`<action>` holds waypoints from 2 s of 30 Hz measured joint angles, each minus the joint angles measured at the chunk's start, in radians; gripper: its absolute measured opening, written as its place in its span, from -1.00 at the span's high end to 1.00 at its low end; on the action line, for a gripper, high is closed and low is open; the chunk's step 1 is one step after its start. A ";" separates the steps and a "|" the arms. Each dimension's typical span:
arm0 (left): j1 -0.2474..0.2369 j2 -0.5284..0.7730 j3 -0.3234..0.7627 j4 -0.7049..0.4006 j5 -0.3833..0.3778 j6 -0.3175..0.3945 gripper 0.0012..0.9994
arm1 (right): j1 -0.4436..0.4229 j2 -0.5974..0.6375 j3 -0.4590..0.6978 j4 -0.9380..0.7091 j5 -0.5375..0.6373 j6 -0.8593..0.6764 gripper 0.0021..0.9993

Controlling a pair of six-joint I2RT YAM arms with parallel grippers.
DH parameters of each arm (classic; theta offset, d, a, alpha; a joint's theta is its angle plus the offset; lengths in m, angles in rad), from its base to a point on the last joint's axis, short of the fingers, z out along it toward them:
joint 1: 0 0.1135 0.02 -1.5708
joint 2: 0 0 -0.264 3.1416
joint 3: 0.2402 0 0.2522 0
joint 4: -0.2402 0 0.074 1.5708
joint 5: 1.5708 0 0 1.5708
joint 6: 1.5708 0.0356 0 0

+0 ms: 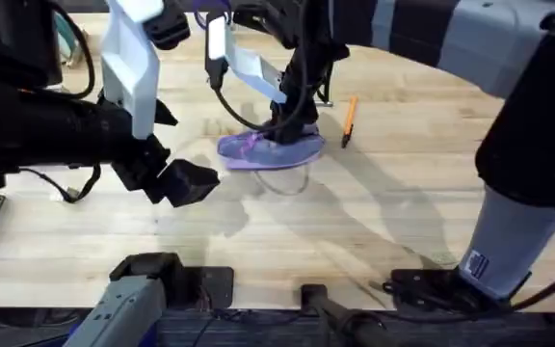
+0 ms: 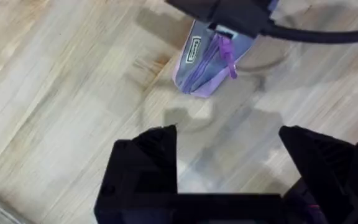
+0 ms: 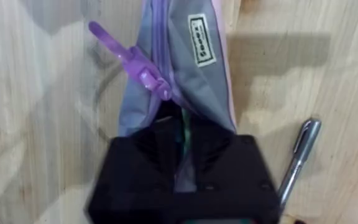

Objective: Unzip the bag, pick up the pens from the table one at a time and place them inside, then zip the bag closed.

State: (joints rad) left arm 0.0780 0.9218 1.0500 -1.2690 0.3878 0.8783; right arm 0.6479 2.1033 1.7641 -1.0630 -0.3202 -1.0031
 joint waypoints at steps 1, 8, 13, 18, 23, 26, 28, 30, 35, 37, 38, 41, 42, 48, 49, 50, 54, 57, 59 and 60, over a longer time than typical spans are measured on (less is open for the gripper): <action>0.000 0.000 0.000 0.000 0.000 0.000 -0.99 | 0.000 0.000 0.000 0.000 -0.001 -0.001 0.58; 0.000 0.000 0.000 0.000 0.000 0.000 -0.99 | 0.008 0.002 0.000 -0.005 0.003 -0.004 -0.98; 0.000 0.000 0.000 0.000 0.000 0.000 -0.99 | 0.008 0.005 0.000 -0.004 0.004 -0.005 -0.99; 0.000 0.000 0.000 0.000 0.000 0.000 -0.99 | 0.008 0.005 0.000 -0.004 0.004 -0.005 -0.99; 0.000 0.000 0.000 0.000 0.000 0.000 -0.99 | 0.008 0.005 0.000 -0.004 0.004 -0.005 -0.99; 0.000 0.000 0.000 0.000 0.000 0.000 -0.99 | 0.008 0.005 0.000 -0.004 0.004 -0.005 -0.99; 0.000 0.000 0.000 0.000 0.000 0.000 -0.99 | 0.008 0.005 0.000 -0.004 0.004 -0.005 -0.99; 0.000 0.000 0.000 0.000 0.000 0.000 -0.99 | 0.008 0.005 0.000 -0.004 0.004 -0.003 -0.99; 0.000 0.000 0.000 0.000 0.000 0.000 -0.99 | 0.003 0.005 0.000 -0.004 0.003 0.027 -0.99; 0.000 0.000 0.000 0.000 0.000 0.000 -0.99 | -0.003 0.004 0.000 -0.006 -0.001 0.035 -0.99; 0.000 0.000 0.000 0.000 0.000 0.000 -0.99 | -0.007 0.002 0.000 -0.007 -0.004 0.037 -0.99; 0.000 0.000 0.000 0.000 0.000 0.000 -0.99 | -0.022 -0.018 -0.001 -0.018 -0.010 0.053 -0.99; 0.000 0.000 0.000 0.000 0.000 0.000 -0.99 | -0.029 -0.036 -0.003 -0.027 -0.011 0.058 -0.99; 0.000 0.000 0.000 0.000 0.000 0.000 -0.99 | -0.095 -0.198 -0.007 -0.038 -0.009 0.088 -0.99; 0.000 0.000 0.000 0.000 0.000 0.000 -0.99 | -0.110 -0.231 -0.007 -0.039 -0.009 0.091 -0.99; 0.000 0.000 0.000 0.000 0.000 0.000 -0.99 | -0.123 -0.259 -0.007 -0.038 -0.009 0.091 -0.99; 0.000 0.000 0.000 0.000 0.000 0.000 -0.99 | -0.161 -0.339 -0.007 -0.042 -0.009 0.095 -0.99; 0.000 0.000 0.000 0.000 0.000 0.000 -0.99 | -0.187 -0.372 -0.007 -0.040 -0.010 0.106 -0.99; 0.000 0.000 0.000 0.000 0.000 0.000 -0.99 | -0.206 -0.384 -0.007 -0.025 -0.010 0.140 -0.99; 0.000 0.000 0.000 0.000 0.000 0.000 -0.99 | -0.216 -0.387 -0.007 -0.012 -0.010 0.165 -0.99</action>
State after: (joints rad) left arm 0.0780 0.9218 1.0500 -1.2694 0.3875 0.8783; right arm 0.4320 1.7160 1.7569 -1.0755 -0.3298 -0.8379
